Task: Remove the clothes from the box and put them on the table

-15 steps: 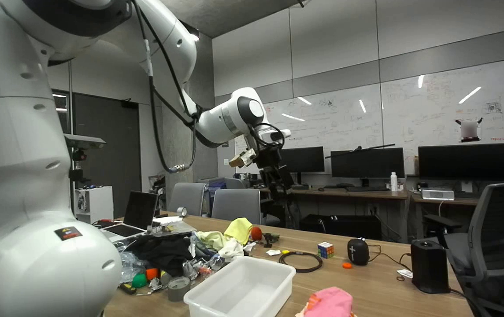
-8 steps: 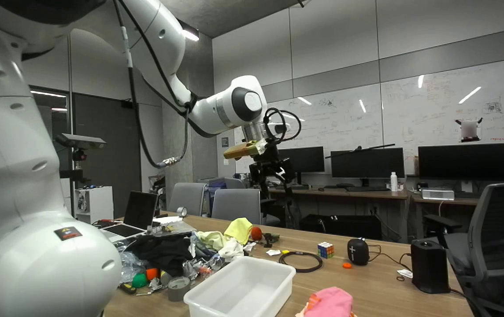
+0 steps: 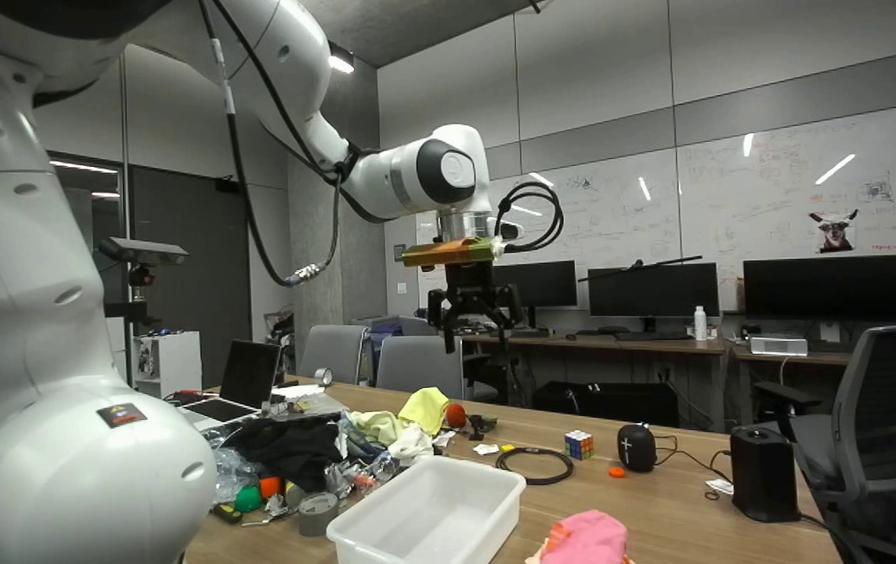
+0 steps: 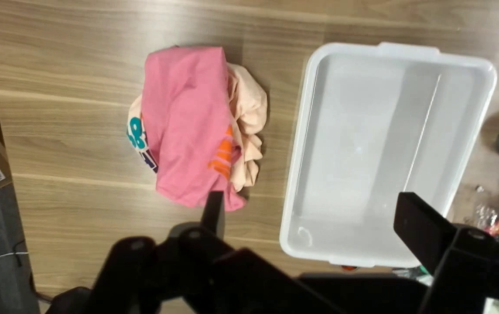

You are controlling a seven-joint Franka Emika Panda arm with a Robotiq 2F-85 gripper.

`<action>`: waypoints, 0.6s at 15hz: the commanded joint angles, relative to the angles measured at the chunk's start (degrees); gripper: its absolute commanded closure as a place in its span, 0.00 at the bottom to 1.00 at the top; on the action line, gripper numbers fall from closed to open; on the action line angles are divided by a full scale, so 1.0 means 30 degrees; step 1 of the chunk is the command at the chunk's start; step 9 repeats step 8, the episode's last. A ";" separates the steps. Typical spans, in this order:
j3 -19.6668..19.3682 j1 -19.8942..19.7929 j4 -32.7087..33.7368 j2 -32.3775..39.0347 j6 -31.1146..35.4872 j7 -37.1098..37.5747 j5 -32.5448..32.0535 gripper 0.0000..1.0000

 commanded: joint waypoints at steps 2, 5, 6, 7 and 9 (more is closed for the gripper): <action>-0.0101 0.0060 0.1907 0.0783 -0.2231 -0.1546 0.0209 0.00; 0.0676 0.0131 0.0417 -0.2187 -0.4265 0.0444 0.0267 0.00; 0.0275 0.0004 0.1175 -0.0137 -0.3184 -0.0503 0.0025 0.00; 0.0431 0.0063 0.1067 -0.0686 -0.3753 -0.0167 0.0017 0.00; 0.0547 0.0102 0.0902 -0.1232 -0.4043 0.0040 0.0008 0.00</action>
